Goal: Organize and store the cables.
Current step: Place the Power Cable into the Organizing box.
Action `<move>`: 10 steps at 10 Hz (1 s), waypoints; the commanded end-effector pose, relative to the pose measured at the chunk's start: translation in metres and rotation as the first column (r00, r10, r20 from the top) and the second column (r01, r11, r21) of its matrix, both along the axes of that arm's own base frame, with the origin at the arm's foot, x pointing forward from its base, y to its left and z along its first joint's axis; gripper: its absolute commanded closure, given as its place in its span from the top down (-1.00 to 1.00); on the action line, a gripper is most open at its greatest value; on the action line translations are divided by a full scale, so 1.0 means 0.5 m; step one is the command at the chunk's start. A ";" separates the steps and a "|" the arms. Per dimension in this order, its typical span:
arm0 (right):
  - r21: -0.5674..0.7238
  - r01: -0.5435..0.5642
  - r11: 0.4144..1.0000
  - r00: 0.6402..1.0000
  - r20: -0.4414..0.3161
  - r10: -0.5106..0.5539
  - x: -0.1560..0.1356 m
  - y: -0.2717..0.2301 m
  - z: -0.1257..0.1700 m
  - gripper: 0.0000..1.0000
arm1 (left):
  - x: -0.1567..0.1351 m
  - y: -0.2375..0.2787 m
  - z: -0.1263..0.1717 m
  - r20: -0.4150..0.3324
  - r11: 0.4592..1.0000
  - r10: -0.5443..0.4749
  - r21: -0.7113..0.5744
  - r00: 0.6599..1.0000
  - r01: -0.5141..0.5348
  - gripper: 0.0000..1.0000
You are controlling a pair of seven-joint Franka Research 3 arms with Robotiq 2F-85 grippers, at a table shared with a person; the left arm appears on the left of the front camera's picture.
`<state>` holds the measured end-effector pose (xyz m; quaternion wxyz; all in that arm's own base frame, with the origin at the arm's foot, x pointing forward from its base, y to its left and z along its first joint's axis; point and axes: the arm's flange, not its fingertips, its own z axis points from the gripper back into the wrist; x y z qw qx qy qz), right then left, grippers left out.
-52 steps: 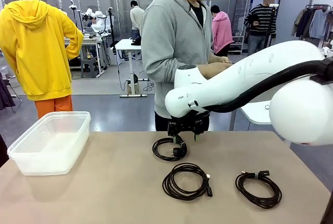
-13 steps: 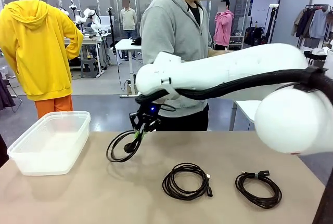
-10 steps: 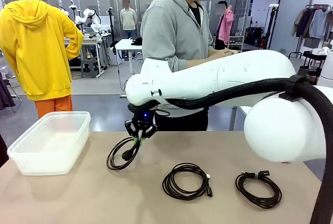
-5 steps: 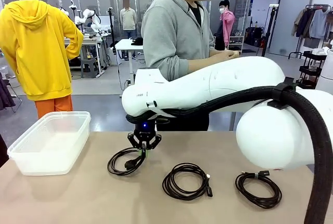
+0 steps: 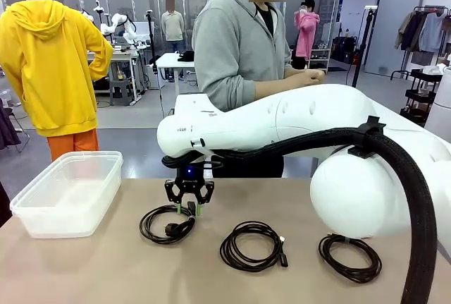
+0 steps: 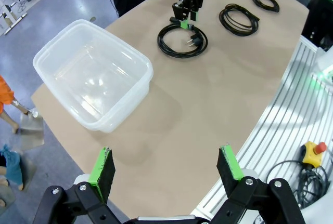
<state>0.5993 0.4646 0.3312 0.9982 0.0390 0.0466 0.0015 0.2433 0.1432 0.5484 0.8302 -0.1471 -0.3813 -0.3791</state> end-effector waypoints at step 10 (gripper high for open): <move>0.102 -0.488 0.867 0.869 0.152 0.472 -0.057 -0.356 0.253 1.00 | 0.001 0.000 0.002 0.007 1.000 -0.012 -0.003 1.000 0.012 1.00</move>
